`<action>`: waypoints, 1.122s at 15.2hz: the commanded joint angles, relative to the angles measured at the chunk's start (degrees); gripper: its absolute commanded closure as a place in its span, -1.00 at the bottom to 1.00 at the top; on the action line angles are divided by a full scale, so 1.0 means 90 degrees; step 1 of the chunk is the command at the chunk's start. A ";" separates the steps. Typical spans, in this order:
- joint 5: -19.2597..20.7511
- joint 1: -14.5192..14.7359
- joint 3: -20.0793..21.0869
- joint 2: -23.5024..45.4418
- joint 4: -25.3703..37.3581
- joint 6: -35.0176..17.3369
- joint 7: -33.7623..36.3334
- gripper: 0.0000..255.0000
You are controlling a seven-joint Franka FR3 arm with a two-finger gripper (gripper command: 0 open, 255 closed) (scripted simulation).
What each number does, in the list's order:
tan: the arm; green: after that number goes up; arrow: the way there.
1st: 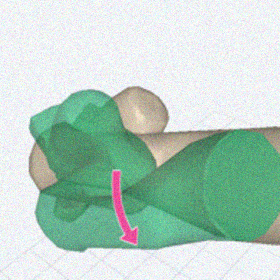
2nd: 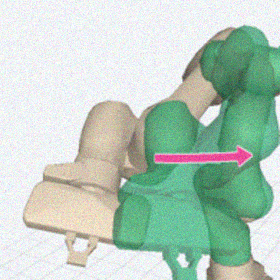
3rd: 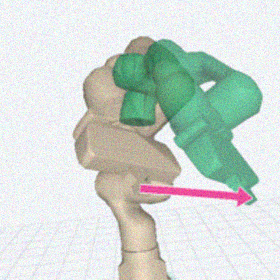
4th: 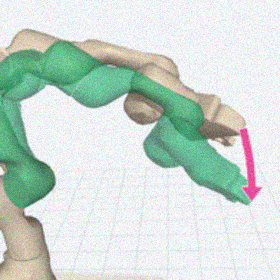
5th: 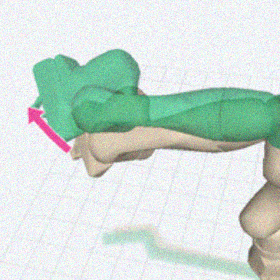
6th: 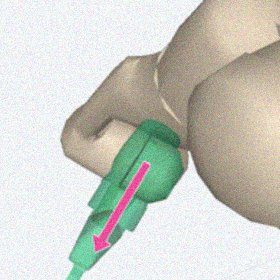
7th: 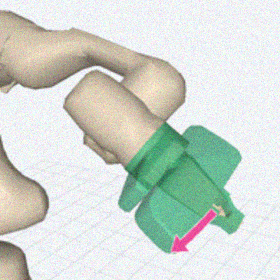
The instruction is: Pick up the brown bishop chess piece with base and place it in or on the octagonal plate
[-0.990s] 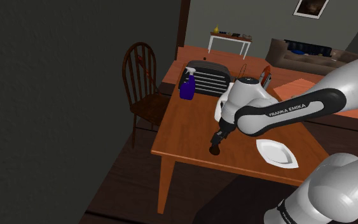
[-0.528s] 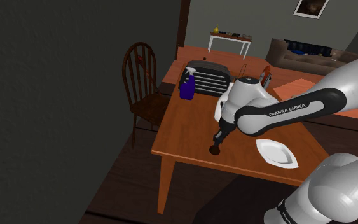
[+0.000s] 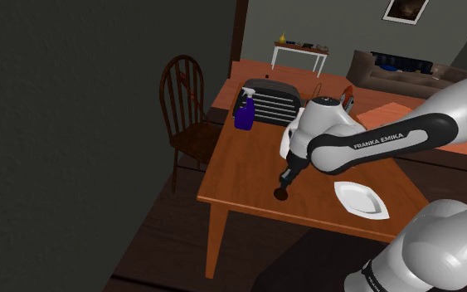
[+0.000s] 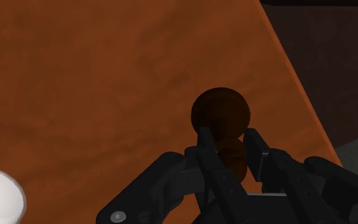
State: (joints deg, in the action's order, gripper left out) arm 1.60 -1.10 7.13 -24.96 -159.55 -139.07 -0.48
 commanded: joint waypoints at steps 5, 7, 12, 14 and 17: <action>-0.0051 0.0036 -0.0048 -0.0399 0.0265 0.0666 -0.0073 1.00; -0.0062 0.0045 -0.0062 -0.0515 0.0364 0.0881 -0.0093 1.00; -0.0082 0.0060 -0.0093 -0.0765 0.0639 0.1404 -0.0138 1.00; -0.0087 0.0064 -0.0104 -0.0849 0.0758 0.1606 -0.0154 1.00; 0.0059 -0.0111 -0.0455 -0.1454 0.0353 0.1788 -0.0577 1.00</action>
State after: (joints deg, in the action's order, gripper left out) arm 1.69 -1.61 3.92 -36.66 -155.52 -123.49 -4.56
